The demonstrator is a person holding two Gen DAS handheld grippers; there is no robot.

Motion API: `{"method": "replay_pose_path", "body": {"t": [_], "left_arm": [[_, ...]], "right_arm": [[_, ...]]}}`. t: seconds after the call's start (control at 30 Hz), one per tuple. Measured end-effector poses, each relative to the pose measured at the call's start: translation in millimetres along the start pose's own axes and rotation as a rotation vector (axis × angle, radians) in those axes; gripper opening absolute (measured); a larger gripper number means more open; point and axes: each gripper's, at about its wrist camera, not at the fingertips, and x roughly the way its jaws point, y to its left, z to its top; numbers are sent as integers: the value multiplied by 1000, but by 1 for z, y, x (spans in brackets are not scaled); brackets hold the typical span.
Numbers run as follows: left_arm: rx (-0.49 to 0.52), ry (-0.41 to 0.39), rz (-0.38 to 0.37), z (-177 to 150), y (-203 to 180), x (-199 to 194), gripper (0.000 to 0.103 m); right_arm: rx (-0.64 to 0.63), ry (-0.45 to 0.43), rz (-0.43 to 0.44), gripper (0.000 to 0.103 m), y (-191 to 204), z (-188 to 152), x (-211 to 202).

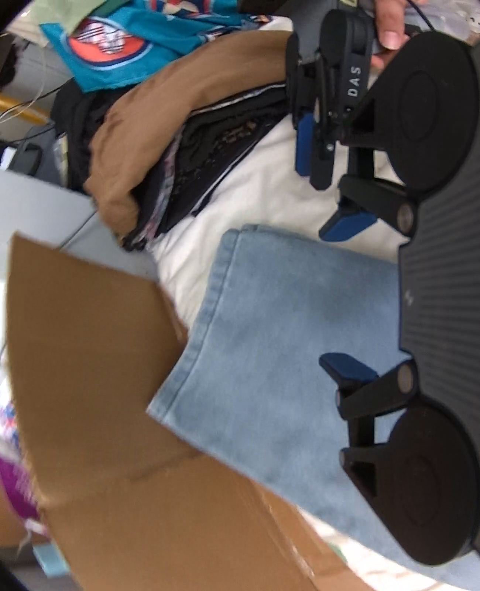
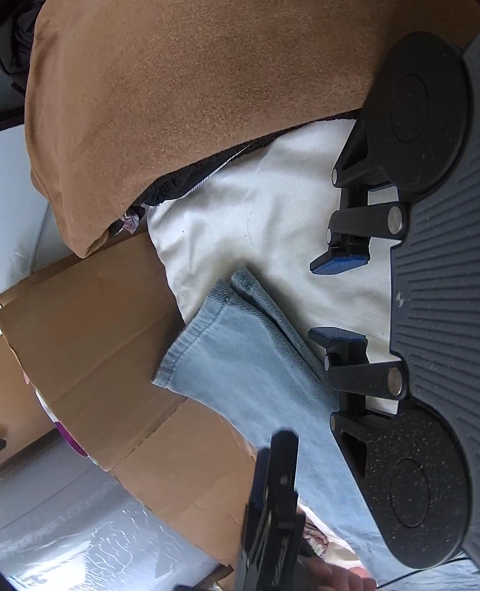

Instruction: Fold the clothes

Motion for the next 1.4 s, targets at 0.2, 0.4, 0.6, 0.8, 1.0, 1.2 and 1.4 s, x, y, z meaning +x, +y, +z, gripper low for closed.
{"method": "replay_pose_path", "body": {"t": [0.2, 0.4, 0.6, 0.8, 1.0, 1.2, 1.4], "left_arm": [[77, 66, 23, -10, -19, 34, 69], [178, 69, 108, -19, -32, 39, 62], [177, 51, 78, -16, -31, 29, 23], [173, 5, 78, -11, -34, 16, 2], [152, -28, 66, -7, -30, 1, 2], [156, -43, 30, -5, -28, -9, 2], [146, -3, 11, -5, -22, 4, 2]], "right_arm": [[12, -12, -5, 34, -6, -6, 1], [73, -11, 15, 34, -7, -11, 8], [72, -9, 43, 34, -4, -4, 14], [34, -35, 63, 34, 2, 6, 11], [3, -57, 83, 34, 8, 17, 19], [-72, -45, 113, 34, 21, 25, 46], [-54, -3, 43, 22, 10, 20, 64]]}}
